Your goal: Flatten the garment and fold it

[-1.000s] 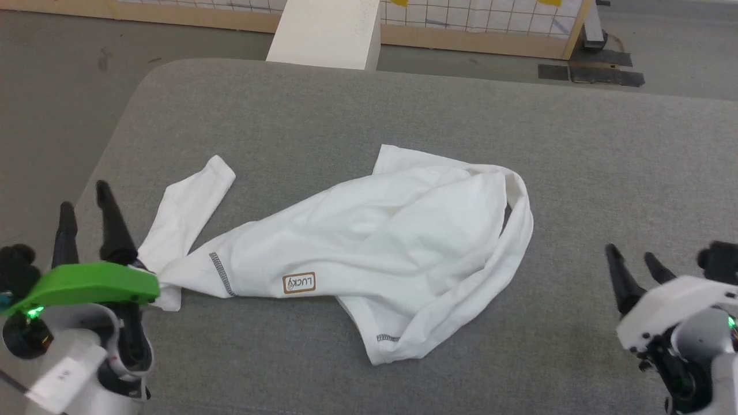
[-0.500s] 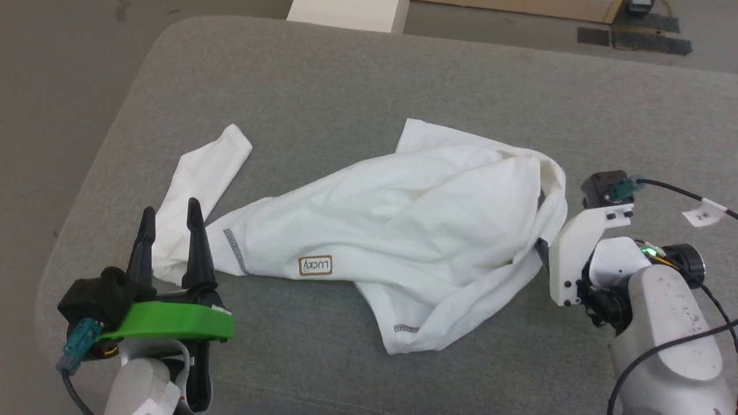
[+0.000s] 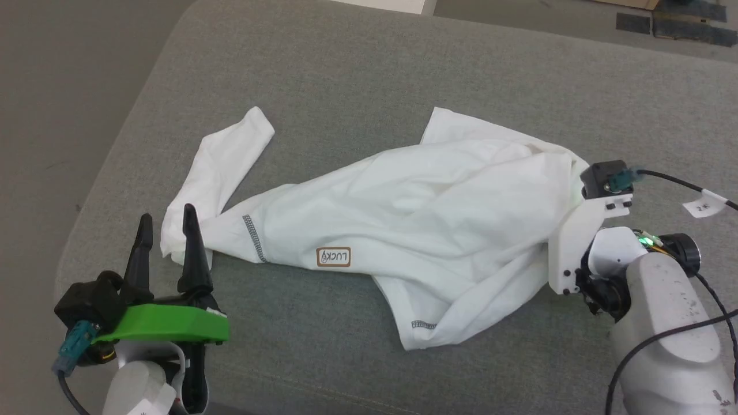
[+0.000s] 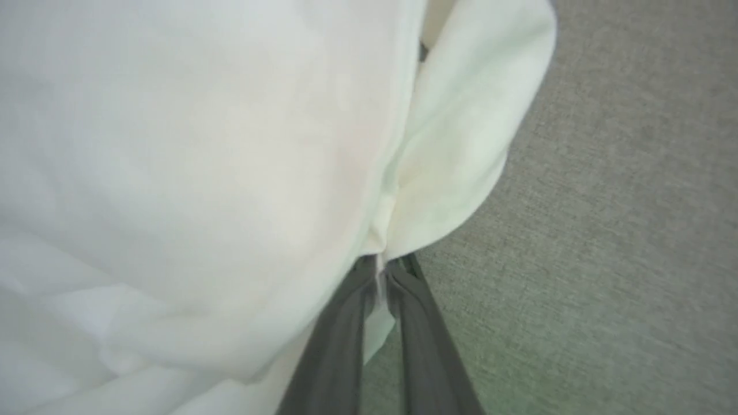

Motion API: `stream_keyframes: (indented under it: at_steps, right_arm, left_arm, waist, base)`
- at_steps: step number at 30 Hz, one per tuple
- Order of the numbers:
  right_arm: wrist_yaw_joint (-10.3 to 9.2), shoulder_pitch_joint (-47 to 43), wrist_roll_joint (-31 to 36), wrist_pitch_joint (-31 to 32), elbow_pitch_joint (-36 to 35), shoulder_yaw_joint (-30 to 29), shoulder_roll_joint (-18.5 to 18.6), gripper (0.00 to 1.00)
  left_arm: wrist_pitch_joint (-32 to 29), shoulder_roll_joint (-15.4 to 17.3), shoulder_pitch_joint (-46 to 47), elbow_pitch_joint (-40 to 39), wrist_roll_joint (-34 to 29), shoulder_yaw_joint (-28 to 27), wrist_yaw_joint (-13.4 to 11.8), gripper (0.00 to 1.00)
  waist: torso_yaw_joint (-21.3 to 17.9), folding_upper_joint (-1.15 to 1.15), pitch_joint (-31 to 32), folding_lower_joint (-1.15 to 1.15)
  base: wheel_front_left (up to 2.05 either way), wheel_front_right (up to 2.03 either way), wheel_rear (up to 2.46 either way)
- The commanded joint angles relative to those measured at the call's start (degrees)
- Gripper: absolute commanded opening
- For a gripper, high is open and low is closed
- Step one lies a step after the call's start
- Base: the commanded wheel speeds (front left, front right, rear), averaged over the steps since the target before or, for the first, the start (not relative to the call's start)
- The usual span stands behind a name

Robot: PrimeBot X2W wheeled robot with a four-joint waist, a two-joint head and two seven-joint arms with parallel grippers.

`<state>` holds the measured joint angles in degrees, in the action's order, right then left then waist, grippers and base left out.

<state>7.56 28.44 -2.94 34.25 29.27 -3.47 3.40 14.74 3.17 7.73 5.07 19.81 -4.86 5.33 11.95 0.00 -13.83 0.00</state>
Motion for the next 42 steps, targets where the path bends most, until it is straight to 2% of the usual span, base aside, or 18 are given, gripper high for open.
stream_keyframes:
  at_steps: [1, 5, 11, 14, 18, 19, 20, 28, 33, 39, 40, 42]
  right_arm:
    - [-0.08, -1.39, -1.03, -0.76, 0.39, -0.68, 0.80, 0.00]
    - [-0.08, -2.92, -3.73, -3.36, -4.67, -5.37, 3.18, 0.00]
    - [-0.08, -11.05, -3.22, -1.13, -13.63, -19.13, 6.60, 0.00]
    - [-0.08, -14.49, -2.10, 1.11, -16.25, -25.60, 6.54, 0.00]
    - [-0.08, -17.48, 0.05, 3.46, -18.03, -32.94, 4.27, 0.00]
    - [-0.08, -17.61, 0.05, 3.19, -18.25, -33.50, 3.50, 0.23]
    - [-0.08, -17.61, -0.12, 2.53, -18.51, -33.49, 2.95, 1.00]
    - [-0.08, -16.37, -5.33, -9.57, -24.73, -28.65, 0.28, 1.00]
    - [-0.08, -18.40, -8.21, -14.33, -28.41, -25.25, -0.28, 1.00]
    - [-0.08, -20.56, -10.45, -14.15, -29.26, -21.82, -0.49, 1.00]
    - [-0.08, -20.60, -11.74, -14.11, -28.43, -20.30, -0.50, 1.00]
    - [-0.08, -20.48, -12.11, -14.24, -27.91, -19.53, -0.51, 1.00]
  left_arm:
    - [0.26, -0.27, 0.76, 0.02, 0.39, -0.12, 0.31, 1.00]
    - [0.26, -0.28, 0.38, 0.00, 0.58, 0.03, 0.32, 1.00]
    - [0.26, -0.28, -0.51, 0.24, 1.12, 0.72, 0.11, 1.00]
    - [0.26, -0.28, -0.56, 0.56, 1.36, 1.26, 0.11, 1.00]
    - [0.26, -0.29, -0.40, 1.26, 1.76, 2.12, 0.16, 1.00]
    - [0.26, -0.29, -0.42, 1.43, 1.79, 2.20, 0.13, 1.00]
    - [0.26, -0.29, -0.46, 1.64, 1.88, 2.23, 0.13, 1.00]
    - [0.26, -0.29, -0.24, 3.84, 2.37, 3.05, 0.49, 1.00]
    - [-0.50, -0.29, 3.42, 7.44, 3.46, 7.43, 1.16, 1.00]
    - [-10.29, -0.29, 16.09, 13.61, 4.84, 15.85, 1.43, 1.00]
    - [-17.24, -0.29, 24.00, 17.20, 6.76, 21.68, 1.58, 1.00]
    - [-23.14, -0.29, 28.50, 20.04, 8.47, 25.70, 1.71, 1.00]
  waist:
    - [-1.20, 0.00, 1.32, 0.00]
    - [-2.70, 0.00, 2.78, 0.00]
    - [-5.23, 0.00, 4.43, 0.00]
    - [-5.98, 0.00, 4.66, 0.00]
    - [-6.49, 0.00, 4.72, 0.00]
    - [-6.65, 0.00, 4.79, 0.00]
    - [-6.80, 0.00, 4.84, 0.00]
    - [-7.58, 0.00, 5.82, 0.00]
    - [-7.98, 0.00, 6.15, 0.00]
    - [-9.64, 0.00, 5.24, 0.00]
    - [-11.60, 0.00, 4.16, 0.00]
    - [-12.99, 0.00, 3.33, 0.00]
  base:
    - [0.00, 0.00, 0.00]
    - [0.00, 0.00, 0.00]
    - [0.00, 0.00, 0.00]
    - [0.00, 0.00, 0.00]
    - [0.00, 0.00, 0.00]
    - [0.00, 0.00, 0.00]
    - [0.00, 0.00, 0.00]
    - [0.00, 0.00, 0.00]
    - [0.00, 0.00, 0.00]
    - [0.00, 0.00, 0.00]
    - [0.00, 0.00, 0.00]
    - [0.00, 0.00, 0.00]
